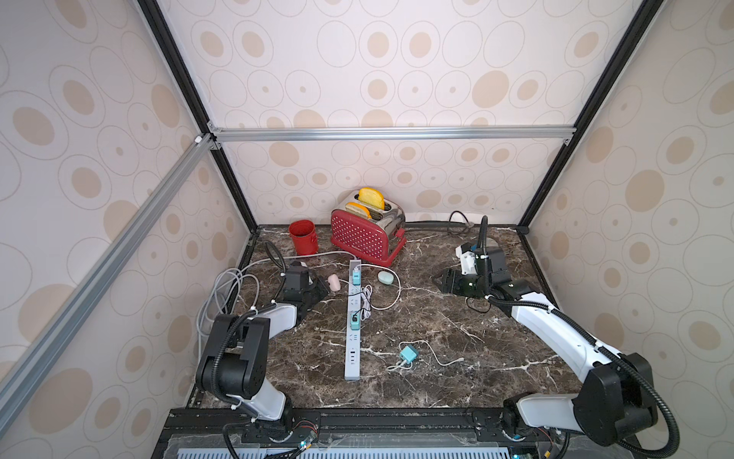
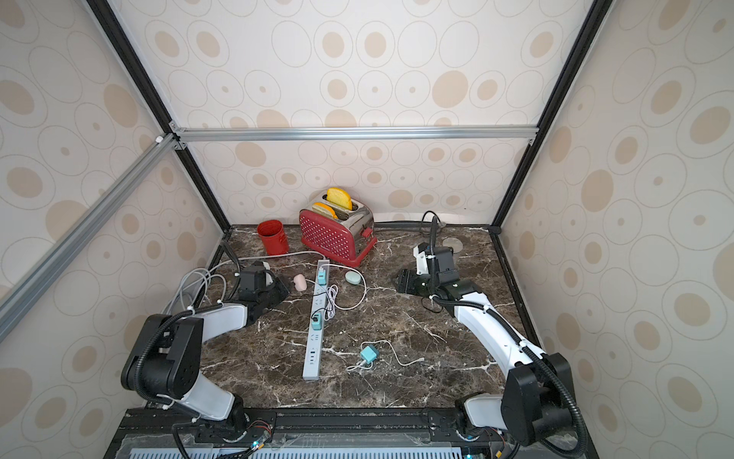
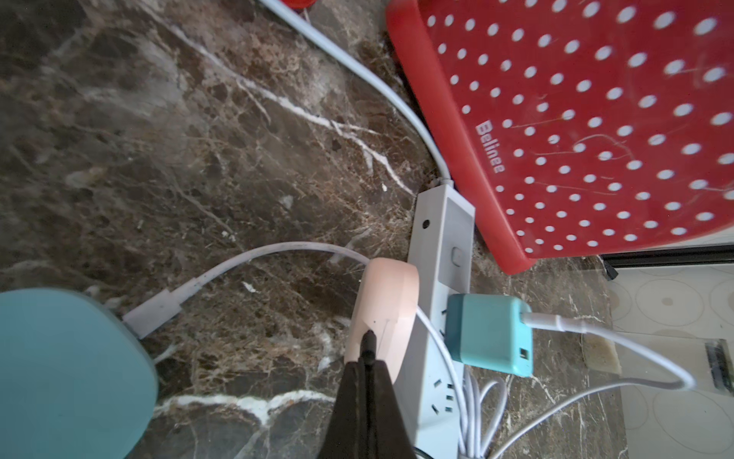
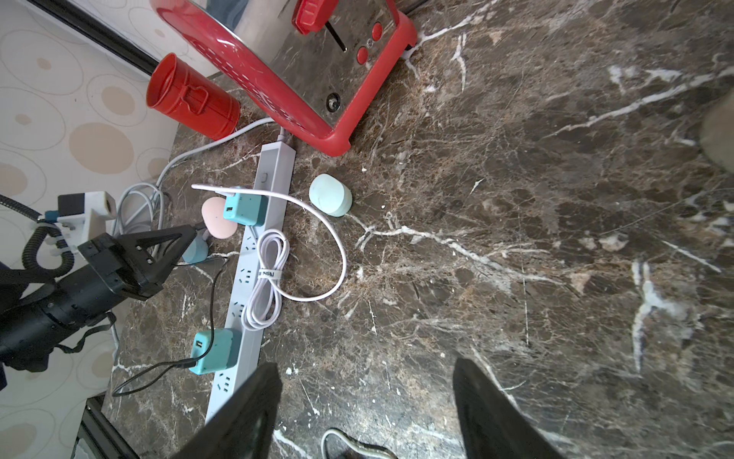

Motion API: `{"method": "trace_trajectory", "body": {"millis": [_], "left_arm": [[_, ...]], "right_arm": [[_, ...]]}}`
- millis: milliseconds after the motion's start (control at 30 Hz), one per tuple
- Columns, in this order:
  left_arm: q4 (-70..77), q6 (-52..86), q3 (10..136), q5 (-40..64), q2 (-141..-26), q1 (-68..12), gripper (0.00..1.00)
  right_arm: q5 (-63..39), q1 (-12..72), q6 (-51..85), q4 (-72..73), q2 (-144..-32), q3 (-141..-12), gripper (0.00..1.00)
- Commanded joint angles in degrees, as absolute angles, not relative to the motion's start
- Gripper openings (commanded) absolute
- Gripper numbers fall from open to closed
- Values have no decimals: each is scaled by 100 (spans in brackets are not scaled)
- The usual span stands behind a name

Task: Charge the bluetooth headset
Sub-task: Place the bluetooth headset at the center of the board.

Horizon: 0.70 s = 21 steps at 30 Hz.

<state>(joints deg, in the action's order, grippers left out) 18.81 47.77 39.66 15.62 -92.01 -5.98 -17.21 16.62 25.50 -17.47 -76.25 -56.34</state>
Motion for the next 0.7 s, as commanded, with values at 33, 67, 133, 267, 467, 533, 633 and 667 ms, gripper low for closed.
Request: {"method": "trace_trajectory", "body": {"millis": [33, 67, 133, 267, 467, 533, 633, 667], "left_arm": [[2355, 5007, 4193, 1690, -9545, -503, 0], [2396, 5031, 4184, 1682, -9598, -501, 0], [2393, 5071, 4179, 1643, -9685, -501, 0], [2167, 5024, 4234, 1635, -9764, -492, 4], [1647, 4812, 4336, 1507, -9654, -460, 30], [1468, 4723, 4389, 1487, -9622, -448, 37], [1255, 4637, 4446, 1479, -9569, -435, 44], [1180, 4606, 4460, 1440, -9528, -439, 46]], "right_arm": [[-1848, 1636, 2627, -1741, -7849, -5589, 72], [-1859, 1635, 2628, -1764, -7895, -5607, 72], [-1879, 1630, 2633, -1784, -7960, -5614, 72], [-1949, 1636, 2602, -1838, -8054, -5649, 70], [-1981, 1635, 2540, -2044, -8108, -5673, 69], [-1962, 1634, 2443, -2143, -8062, -5676, 69], [-2070, 1631, 2138, -2456, -8012, -5704, 69], [-2174, 1636, 2030, -2552, -7986, -5706, 68]]}}
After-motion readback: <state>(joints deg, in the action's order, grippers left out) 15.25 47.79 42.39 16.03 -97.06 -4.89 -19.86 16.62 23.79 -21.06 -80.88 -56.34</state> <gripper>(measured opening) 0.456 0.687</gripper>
